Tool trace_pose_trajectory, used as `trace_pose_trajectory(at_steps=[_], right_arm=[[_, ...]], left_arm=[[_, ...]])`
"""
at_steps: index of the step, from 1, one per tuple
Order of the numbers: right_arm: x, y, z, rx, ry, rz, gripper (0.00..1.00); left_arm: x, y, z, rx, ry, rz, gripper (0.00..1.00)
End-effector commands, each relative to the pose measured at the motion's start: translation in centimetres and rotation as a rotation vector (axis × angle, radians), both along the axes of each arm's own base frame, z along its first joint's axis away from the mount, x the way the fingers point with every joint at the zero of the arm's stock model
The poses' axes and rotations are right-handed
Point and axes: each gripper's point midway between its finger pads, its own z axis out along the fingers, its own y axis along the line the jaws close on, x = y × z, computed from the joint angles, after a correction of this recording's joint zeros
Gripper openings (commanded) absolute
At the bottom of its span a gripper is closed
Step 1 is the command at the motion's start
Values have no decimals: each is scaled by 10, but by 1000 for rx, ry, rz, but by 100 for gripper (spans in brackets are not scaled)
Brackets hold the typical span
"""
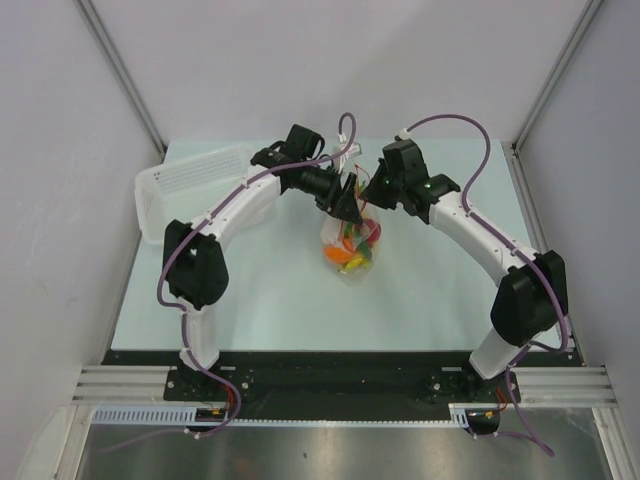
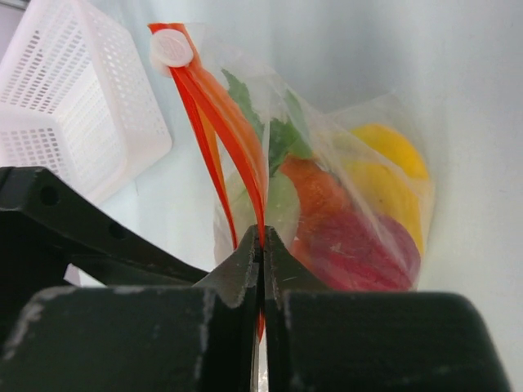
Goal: Place the food in the zip-top bag and seal the zipper
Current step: Adjust the zipper food storage bag at the center of the board.
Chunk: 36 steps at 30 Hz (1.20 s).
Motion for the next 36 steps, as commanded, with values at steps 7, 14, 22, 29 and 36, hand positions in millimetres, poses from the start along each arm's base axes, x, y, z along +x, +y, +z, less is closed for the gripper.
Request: trace_pose_trajectory(at_steps=[7, 14, 22, 29, 36], right_arm=[[11, 8, -5, -31, -65, -5, 0], [8, 21, 2, 31, -65, 31, 0], [8, 26, 5, 56, -71, 70, 4], [3, 1, 58, 180, -202, 355, 41], [-21, -55, 90, 95, -377, 573, 64]], left_arm=[[11, 0, 30, -29, -109, 86, 76], [33, 9, -1, 158, -239, 188, 67], [43, 11, -5, 205, -283, 229, 19], [26, 24, 20, 181, -412, 19, 0], [-1, 43, 43, 140, -625, -259, 0]])
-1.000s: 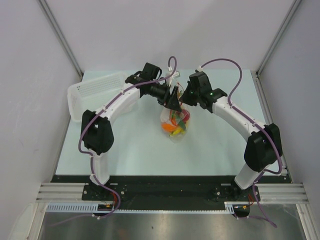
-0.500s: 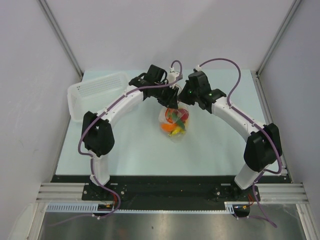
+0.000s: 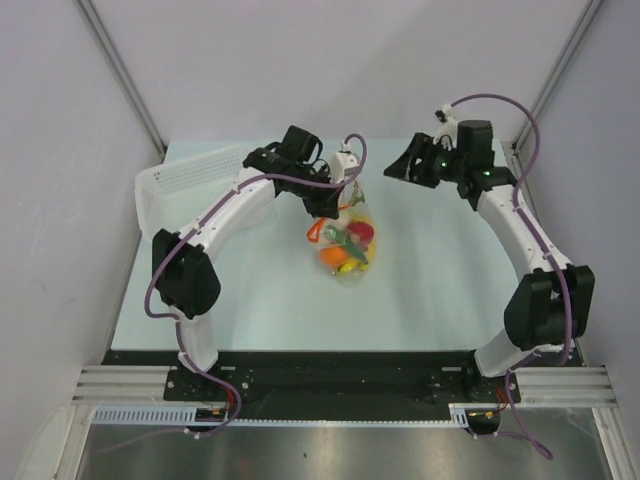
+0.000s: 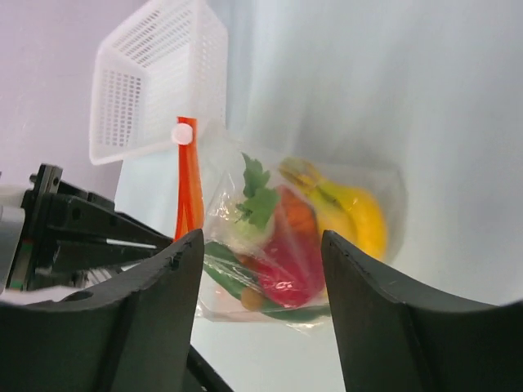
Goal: Place the food in the zip-top bag and seal the zipper
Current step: Adjust the zipper food storage bag at the center of the board, then zip the zipper food storage bag at the center of the board.
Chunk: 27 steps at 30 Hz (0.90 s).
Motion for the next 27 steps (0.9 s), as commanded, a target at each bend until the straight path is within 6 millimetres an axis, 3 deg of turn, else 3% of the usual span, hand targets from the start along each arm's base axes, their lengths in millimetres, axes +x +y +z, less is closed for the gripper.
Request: trace_pose_trajectory(at_steps=[1, 7, 10, 14, 16, 18, 19, 23, 27], right_arm=[[-43, -4, 49, -76, -285, 277, 66], [-74, -7, 45, -191, -451, 422, 65], [-91, 2, 38, -226, -506, 522, 63], [-133, 29, 17, -320, -640, 724, 59], [-147, 31, 4, -340, -670, 754, 59], [-151, 36, 0, -363, -744, 775, 58], [-150, 35, 0, -373, -766, 764, 58], [-149, 40, -15, -378, -812, 762, 55], [-147, 47, -16, -389, -878, 756, 54]], left_arm=[[-32, 12, 60, -56, -226, -303, 0], [-64, 28, 65, -72, -416, -668, 0], [-67, 28, 71, -111, -466, -708, 0], [-74, 34, 68, -137, -538, -774, 0], [-81, 39, 62, -131, -588, -800, 0], [-77, 37, 60, -138, -669, -797, 0], [-82, 39, 46, -137, -649, -797, 0], [-81, 38, 43, -142, -692, -786, 0], [-81, 36, 43, -157, -698, -781, 0]])
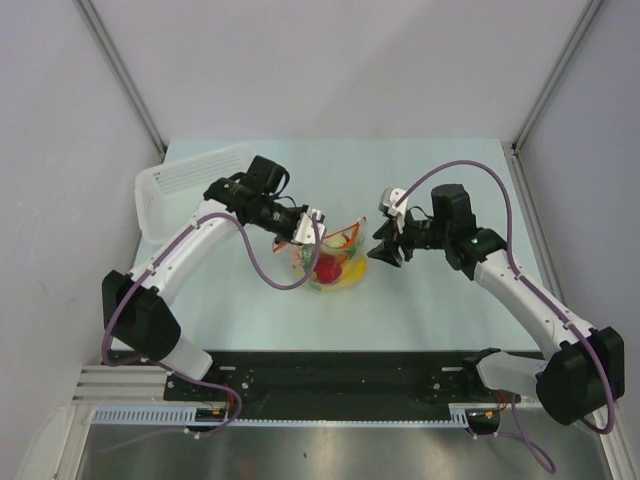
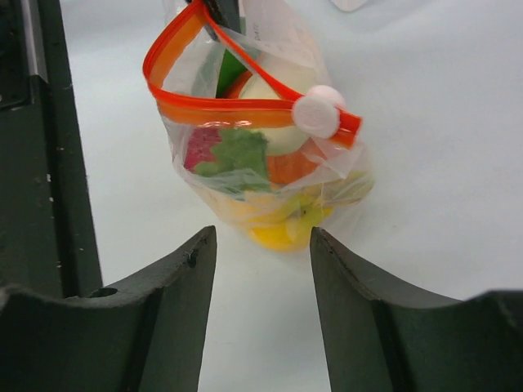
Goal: Place the food in the zip-top bag and seal the zipper
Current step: Zip the zipper food storage bag at the center of the board.
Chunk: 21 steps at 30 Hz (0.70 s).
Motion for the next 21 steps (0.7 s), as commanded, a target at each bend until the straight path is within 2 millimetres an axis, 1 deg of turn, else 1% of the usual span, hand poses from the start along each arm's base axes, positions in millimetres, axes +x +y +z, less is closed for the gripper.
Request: trace_pose_trajectory(at_steps=[1, 3, 6, 8, 9, 10, 11, 12, 13, 14, 16, 19, 21], right_arm=[[13, 11, 24, 47, -203, 26, 55], [15, 10, 25, 48, -219, 20, 57], [15, 7, 29, 41, -261, 40, 57], [17, 1, 32, 38, -275, 26, 59], [17, -1, 34, 46, -276, 30, 59], [20, -7, 33, 45, -270, 18, 60], [21, -8, 33, 44, -275, 18, 62], [21, -9, 33, 40, -279, 19, 62], [21, -9, 32, 37, -279, 20, 63], [21, -8, 31, 41, -276, 23, 63], [21, -4, 36, 61, -284, 29, 64], [16, 6, 44, 88, -291, 48, 66], [11, 12, 44, 98, -284, 68, 66]], left_arm=[[2, -14, 24, -117, -102, -66, 0], [1, -15, 24, -124, -112, -80, 0], [1, -15, 20, -113, -132, -100, 0], [0, -13, 18, -109, -147, -113, 0], [-1, -13, 16, -103, -161, -122, 0], [-2, -12, 18, -103, -182, -127, 0], [-5, -15, 19, -104, -212, -145, 0], [-7, -14, 12, -99, -226, -154, 0], [-8, -13, 17, -106, -261, -155, 0], [-8, -17, 19, -119, -294, -164, 0], [-11, -18, 15, -115, -295, -171, 0], [-13, -19, 15, -108, -283, -181, 0], [-11, -20, 16, -107, -296, -186, 0]])
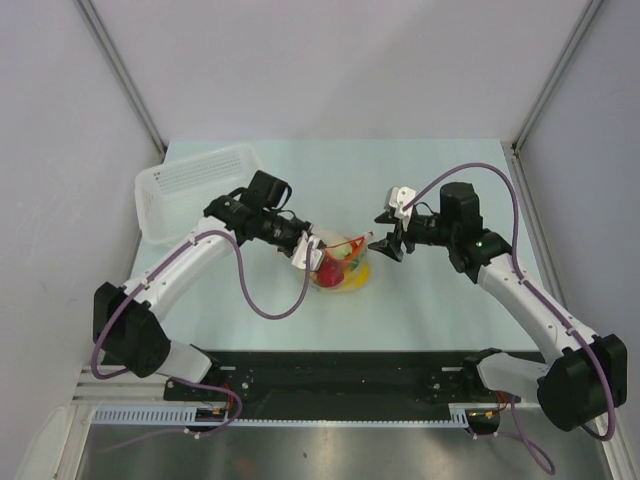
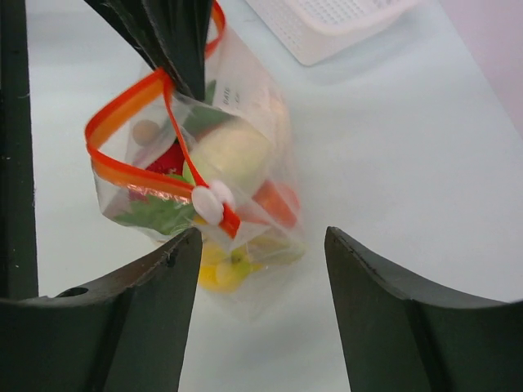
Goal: Place the food in the zip-top bag and seal the zipper
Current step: Zip the zipper food storage bag at the center of the board.
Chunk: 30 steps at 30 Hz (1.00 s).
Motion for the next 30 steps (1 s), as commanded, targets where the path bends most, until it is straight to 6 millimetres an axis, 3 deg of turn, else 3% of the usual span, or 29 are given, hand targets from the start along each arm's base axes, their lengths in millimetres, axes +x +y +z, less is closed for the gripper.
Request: trace_pose_trajectory(at_steps=[1, 4, 9, 10, 13, 15, 17, 18, 21, 22, 24, 30], right_arm=[[-6, 16, 23, 56, -76, 62, 65], [-6, 19, 19, 49, -74, 72, 60], [-12, 21, 17, 40, -74, 97, 34], [-14, 22, 16, 36, -72, 105, 24], [-22, 24, 11, 15, -66, 126, 7], [-25, 24, 10, 11, -59, 130, 0], [-25, 23, 12, 11, -64, 125, 0], [-25, 22, 14, 12, -72, 123, 0], [-25, 21, 19, 16, -87, 112, 0], [-25, 20, 19, 15, -93, 107, 0], [-25, 19, 21, 16, -94, 97, 0], [-16, 12, 29, 23, -101, 18, 0]], left_arm=[[0, -8, 20, -56, -92, -58, 0], [2, -8, 20, -58, -91, -56, 0], [5, -11, 22, -66, -81, -41, 0], [5, -11, 21, -68, -78, -37, 0], [9, -12, 21, -70, -63, -12, 0], [11, -11, 21, -74, -49, 4, 1], [16, -12, 23, -89, -38, 44, 4], [19, -14, 24, -98, -27, 71, 9], [32, -14, 46, -168, 26, 171, 35], [37, -11, 54, -186, 41, 203, 51], [42, -13, 79, -240, 105, 280, 58], [29, -15, 131, -354, 237, 342, 76]])
